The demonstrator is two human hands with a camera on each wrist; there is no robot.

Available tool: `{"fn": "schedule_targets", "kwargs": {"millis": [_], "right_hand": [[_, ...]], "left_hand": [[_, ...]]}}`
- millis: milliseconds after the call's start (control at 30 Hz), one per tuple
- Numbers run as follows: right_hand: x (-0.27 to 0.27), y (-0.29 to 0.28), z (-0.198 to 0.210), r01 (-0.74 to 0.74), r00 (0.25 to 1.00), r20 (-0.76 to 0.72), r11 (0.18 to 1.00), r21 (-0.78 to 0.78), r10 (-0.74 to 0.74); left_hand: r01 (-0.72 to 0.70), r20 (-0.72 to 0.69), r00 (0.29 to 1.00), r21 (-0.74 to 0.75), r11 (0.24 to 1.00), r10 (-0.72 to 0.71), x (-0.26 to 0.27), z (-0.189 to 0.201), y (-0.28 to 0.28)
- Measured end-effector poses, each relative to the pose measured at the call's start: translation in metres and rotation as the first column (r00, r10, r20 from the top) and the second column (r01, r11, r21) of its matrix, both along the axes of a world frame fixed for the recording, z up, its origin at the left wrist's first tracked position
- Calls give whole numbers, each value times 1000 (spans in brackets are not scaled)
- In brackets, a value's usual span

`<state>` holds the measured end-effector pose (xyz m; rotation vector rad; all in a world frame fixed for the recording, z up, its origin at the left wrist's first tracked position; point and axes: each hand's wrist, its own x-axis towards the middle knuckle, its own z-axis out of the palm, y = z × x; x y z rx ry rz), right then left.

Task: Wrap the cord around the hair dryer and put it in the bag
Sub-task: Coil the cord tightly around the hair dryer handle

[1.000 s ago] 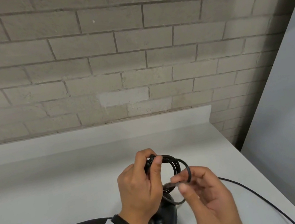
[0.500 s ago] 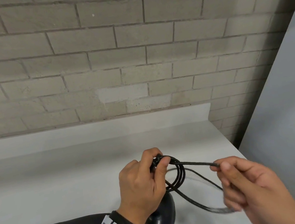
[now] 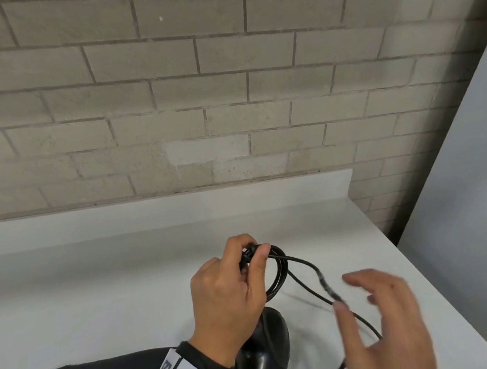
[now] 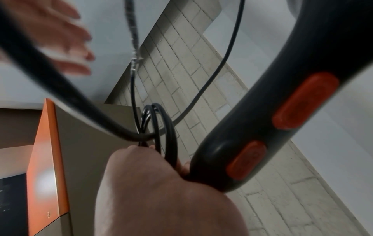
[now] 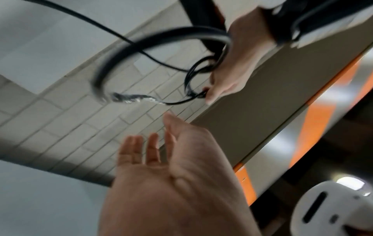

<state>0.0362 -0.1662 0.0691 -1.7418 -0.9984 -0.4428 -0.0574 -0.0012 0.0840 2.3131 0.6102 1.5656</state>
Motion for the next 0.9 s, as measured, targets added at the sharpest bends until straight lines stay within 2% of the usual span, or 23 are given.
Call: {"fn": "schedule_targets", "kwargs": {"millis": [33, 67, 100, 133, 167, 200, 233, 267, 300, 333, 433, 467, 500, 533, 567, 633, 667, 700, 733, 800, 833, 867, 900], "right_hand": [[-13, 5, -1, -31, 999, 18, 999, 40, 30], [-26, 11, -2, -91, 995, -47, 995, 37, 93], [-36, 17, -3, -170, 966, -200, 985, -5, 166], [-44, 22, -5, -271, 892, -394, 960, -71, 223], [-49, 27, -9, -406, 772, -573, 907, -111, 276], [-50, 30, -13, -528, 624, -711, 846, -77, 325], [-49, 33, -15, -613, 479, -797, 790, -3, 369], [-48, 34, -15, -667, 367, -835, 742, 71, 410], [-46, 33, -13, -698, 310, -840, 707, 117, 445], [-42, 30, -12, -722, 304, -830, 682, 121, 468], [-27, 11, -14, -759, 344, -814, 648, 52, 468], [-17, 4, -23, -766, 425, -793, 641, -58, 436], [-6, -4, -33, -746, 568, -736, 608, -271, 370], [7, -12, -46, -689, 697, -643, 545, -478, 318], [20, -21, -59, -596, 799, -514, 520, -611, 311], [48, -38, -83, -427, 899, -320, 447, -786, 298], [65, -50, -94, -350, 926, -251, 395, -849, 281], [73, -60, -101, -245, 954, -130, 449, -859, 272], [82, -70, -115, -216, 961, -87, 518, -828, 262], [75, -77, -105, -283, 947, -127, 585, -760, 294], [64, -73, -82, -276, 960, -168, 654, -704, 224], [51, -68, -62, -396, 914, -355, 623, -675, 196], [41, -61, -48, -466, 878, -412, 631, -620, 244]], "left_hand": [[-1, -1, 1000, 5, 1000, 1, 0, 0, -1], [0, -1, 1000, 10, 1000, 0, 1, 1, -1], [2, -1, 1000, 14, 1000, -2, 1, 1, -2], [4, 0, 1000, 16, 1000, -4, 2, 1, -3], [7, 0, 1000, 14, 1000, -7, 2, 1, -4], [13, 2, 1000, 10, 1000, -13, 3, 1, -4], [21, 3, 1000, 7, 1000, -21, 3, 0, -5], [26, 5, 1000, 4, 1000, -26, 3, 0, -5], [26, 6, 1000, 1, 1000, -26, 2, 1, -6], [21, 10, 1000, -5, 1000, -21, 2, 1, -6], [-2, 24, 1000, -54, 999, 3, -1, 1, 0], [-15, 26, 1000, -69, 997, 17, -2, 0, 3], [-27, 24, 999, -81, 996, 29, -3, -1, 6], [-34, 21, 999, -88, 996, 36, -5, -2, 9], [-36, 16, 999, -91, 995, 37, -6, -3, 10], [-24, 7, 1000, -84, 996, 24, -8, -3, 11], [-13, 3, 1000, -74, 997, 13, -8, -3, 9], [-3, -1, 1000, -64, 998, 3, -7, -2, 8], [5, -2, 1000, -57, 998, -5, -6, -2, 6], [23, 4, 1000, -59, 998, -23, -3, -2, 3], [32, 9, 999, -67, 997, -31, -1, -3, 1], [39, 12, 999, -76, 996, -38, 0, -3, 0], [43, 9, 999, -83, 996, -43, 1, -3, -2]]}}
